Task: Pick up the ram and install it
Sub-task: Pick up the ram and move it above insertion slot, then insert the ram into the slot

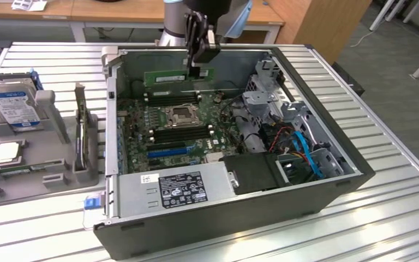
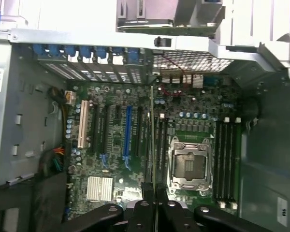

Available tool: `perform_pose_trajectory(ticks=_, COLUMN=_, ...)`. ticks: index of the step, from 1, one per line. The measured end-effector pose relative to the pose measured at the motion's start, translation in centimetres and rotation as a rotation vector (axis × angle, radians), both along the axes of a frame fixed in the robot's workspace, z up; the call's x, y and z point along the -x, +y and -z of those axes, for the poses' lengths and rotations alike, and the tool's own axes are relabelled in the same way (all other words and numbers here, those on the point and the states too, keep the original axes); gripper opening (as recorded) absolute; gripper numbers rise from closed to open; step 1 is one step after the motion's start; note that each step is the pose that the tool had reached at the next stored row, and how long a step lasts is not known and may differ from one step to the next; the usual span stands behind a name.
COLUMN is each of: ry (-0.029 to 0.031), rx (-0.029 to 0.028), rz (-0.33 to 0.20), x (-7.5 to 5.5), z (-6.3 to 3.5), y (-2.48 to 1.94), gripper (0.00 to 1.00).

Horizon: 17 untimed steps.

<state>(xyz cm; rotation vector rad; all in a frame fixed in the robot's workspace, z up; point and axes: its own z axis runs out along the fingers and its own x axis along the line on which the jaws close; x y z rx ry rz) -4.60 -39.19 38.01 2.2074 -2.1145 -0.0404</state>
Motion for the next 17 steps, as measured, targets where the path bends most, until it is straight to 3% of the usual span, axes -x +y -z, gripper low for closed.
perform_pose_trajectory(ticks=2, ry=0.0, rx=0.0001, rz=0.0, x=-0.06, z=0.0, y=0.36, gripper=0.13)
perform_pose_trajectory(ticks=17, ry=0.0, rx=0.0001, rz=0.0, x=-0.06, z=0.0, y=0.49, gripper=0.13)
